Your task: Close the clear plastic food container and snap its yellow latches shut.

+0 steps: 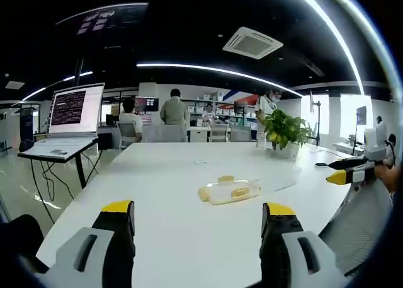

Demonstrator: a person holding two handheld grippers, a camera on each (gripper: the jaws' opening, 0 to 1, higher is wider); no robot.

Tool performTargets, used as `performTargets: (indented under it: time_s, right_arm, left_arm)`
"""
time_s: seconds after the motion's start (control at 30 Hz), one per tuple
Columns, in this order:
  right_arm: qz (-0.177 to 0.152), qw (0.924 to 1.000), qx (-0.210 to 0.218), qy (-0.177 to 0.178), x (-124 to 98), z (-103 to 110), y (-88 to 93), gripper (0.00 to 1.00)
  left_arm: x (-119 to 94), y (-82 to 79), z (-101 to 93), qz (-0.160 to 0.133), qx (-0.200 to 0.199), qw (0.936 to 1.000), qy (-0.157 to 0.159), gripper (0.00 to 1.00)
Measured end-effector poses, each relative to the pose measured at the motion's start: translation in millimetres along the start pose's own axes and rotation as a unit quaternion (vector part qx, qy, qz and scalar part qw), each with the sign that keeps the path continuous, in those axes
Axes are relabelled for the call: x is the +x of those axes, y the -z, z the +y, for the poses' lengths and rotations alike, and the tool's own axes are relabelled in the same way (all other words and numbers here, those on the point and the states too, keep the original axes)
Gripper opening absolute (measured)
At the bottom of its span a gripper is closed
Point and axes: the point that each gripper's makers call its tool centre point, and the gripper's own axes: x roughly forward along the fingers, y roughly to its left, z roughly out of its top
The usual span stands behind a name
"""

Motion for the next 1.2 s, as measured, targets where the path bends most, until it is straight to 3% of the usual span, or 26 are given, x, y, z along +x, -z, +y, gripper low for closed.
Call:
performTargets:
  time_s: [0.93, 1.2]
  right_arm:
    - [-0.007, 0.9999, 0.003, -0.007, 0.1, 0.2, -2.8, 0.62]
    - [-0.023, 0.9997, 0.004, -0.007, 0.8, -0.6, -7.7, 0.62]
  left_arm:
    - [0.4, -1.4, -3.8, -0.001, -0.001, 1.0, 0.008, 0.73]
    - [3.0, -2.1, -2.3, -0.005, -0.003, 0.9999, 0.009, 0.71]
